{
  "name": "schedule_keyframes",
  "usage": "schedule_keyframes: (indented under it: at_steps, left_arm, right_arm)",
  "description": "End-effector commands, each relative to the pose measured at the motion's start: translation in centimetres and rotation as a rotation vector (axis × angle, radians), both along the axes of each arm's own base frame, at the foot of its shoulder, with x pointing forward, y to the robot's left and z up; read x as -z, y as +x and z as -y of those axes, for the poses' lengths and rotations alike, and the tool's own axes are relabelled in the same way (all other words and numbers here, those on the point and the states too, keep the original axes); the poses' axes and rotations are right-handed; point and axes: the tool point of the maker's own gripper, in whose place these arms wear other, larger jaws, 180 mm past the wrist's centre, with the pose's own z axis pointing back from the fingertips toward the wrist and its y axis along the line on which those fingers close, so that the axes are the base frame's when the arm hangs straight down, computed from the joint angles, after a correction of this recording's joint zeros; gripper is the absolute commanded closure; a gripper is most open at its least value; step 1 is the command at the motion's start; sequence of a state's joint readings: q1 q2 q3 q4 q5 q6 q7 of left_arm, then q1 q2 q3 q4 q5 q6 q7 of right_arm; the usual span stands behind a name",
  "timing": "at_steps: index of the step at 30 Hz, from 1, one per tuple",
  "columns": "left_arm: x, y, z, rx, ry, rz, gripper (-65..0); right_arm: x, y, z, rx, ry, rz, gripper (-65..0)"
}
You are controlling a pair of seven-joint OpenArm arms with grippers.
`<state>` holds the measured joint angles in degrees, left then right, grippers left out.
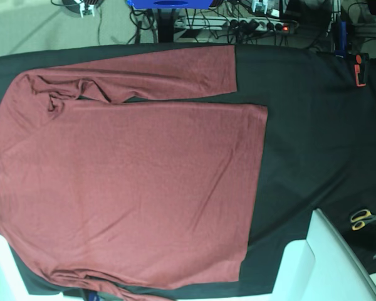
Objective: Fold the T-shirt properly
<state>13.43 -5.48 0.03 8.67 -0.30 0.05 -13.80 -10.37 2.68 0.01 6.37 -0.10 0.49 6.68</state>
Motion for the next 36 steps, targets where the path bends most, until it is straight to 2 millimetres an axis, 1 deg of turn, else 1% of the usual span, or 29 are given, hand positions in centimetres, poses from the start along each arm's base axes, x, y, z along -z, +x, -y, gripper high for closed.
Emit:
schedule_keyframes:
  at_steps: [1, 8, 9, 10, 11, 12, 14, 16, 17, 19, 21, 24, 26, 28, 31, 33, 36]
  left_arm:
    - [-0.2, -0.9, -0.5, 0.003, 0.012, -0.009, 0.0]
    - [-0.2, -0.9, -0.6, 0.004, 0.013, -0.010, 0.0]
    - [-0.3, -1.3, -0.6, 0.003, 0.013, -0.012, 0.0]
    - [-0.4, -1.3, -0.8, 0.006, 0.015, 0.001, 0.0]
    - [-0.7, -1.3, -1.3, 0.015, 0.022, 0.022, 0.0]
    - [-1.1, -1.4, -1.5, 0.023, 0.023, 0.043, 0.0]
    - [-1.7, -1.9, -1.5, 0.037, 0.021, 0.072, 0.0]
    - [-2.6, -2.8, -2.6, 0.055, 0.034, 0.081, 0.0]
    - [-3.0, -3.1, -2.8, 0.064, 0.036, 0.089, 0.0]
    - [-3.6, -3.8, -2.7, 0.071, 0.033, 0.094, 0.0]
    - [-3.8, -4.3, -2.7, 0.075, 0.032, 0.093, 0.0]
    - [-3.9, -4.5, -2.6, 0.075, 0.030, 0.094, 0.0]
    - [-4.0, -4.5, -2.6, 0.076, 0.029, 0.097, 0.0]
    - [-4.3, -5.0, -2.5, 0.070, 0.027, 0.100, 0.0]
    - [-5.9, -4.1, -2.7, -0.001, 0.023, 0.175, 0.0]
    - [-7.7, -2.5, -4.1, -0.018, 0.030, 0.247, 0.0]
    - [-10.8, 0.4, -4.4, -0.056, 0.005, 0.371, 0.0]
  right_arm:
    - [-0.1, -0.5, 0.5, -0.006, -0.010, -0.008, -0.5]
    - [-0.1, -0.7, 0.5, -0.006, -0.010, -0.011, -0.2]
    - [-0.2, -1.0, 0.5, -0.006, -0.010, -0.015, -0.2]
    - [-0.2, -1.7, 0.5, -0.006, -0.010, -0.025, -0.2]
    - [-0.3, -2.0, 0.5, -0.007, -0.010, -0.025, -0.2]
    - [-0.3, -1.8, 0.5, -0.009, -0.010, -0.012, -0.2]
    - [-0.7, -2.7, 0.5, -0.011, -0.012, -0.008, -0.2]
    - [-1.1, -3.3, 0.9, -0.016, -0.019, -0.028, -0.2]
    - [-1.5, -3.8, 1.1, -0.019, -0.023, -0.043, -0.2]
    - [-2.4, -3.4, 1.1, -0.021, -0.028, -0.032, -0.2]
    - [-3.5, -2.4, 1.2, -0.026, -0.032, -0.008, -0.2]
    - [-5.2, -1.1, 1.1, -0.029, -0.036, -0.006, -0.2]
    - [-6.3, -0.9, 0.7, -0.030, -0.033, -0.006, -0.2]
    - [-7.8, -0.2, 0.6, -0.035, -0.033, 0.028, -0.2]
    - [-10.0, 1.0, 0.7, -0.045, -0.038, 0.086, -0.2]
    - [-11.1, 1.7, 0.6, -0.048, -0.039, 0.103, -0.2]
    - [-12.5, 2.7, 0.5, -0.051, -0.039, 0.140, -0.2]
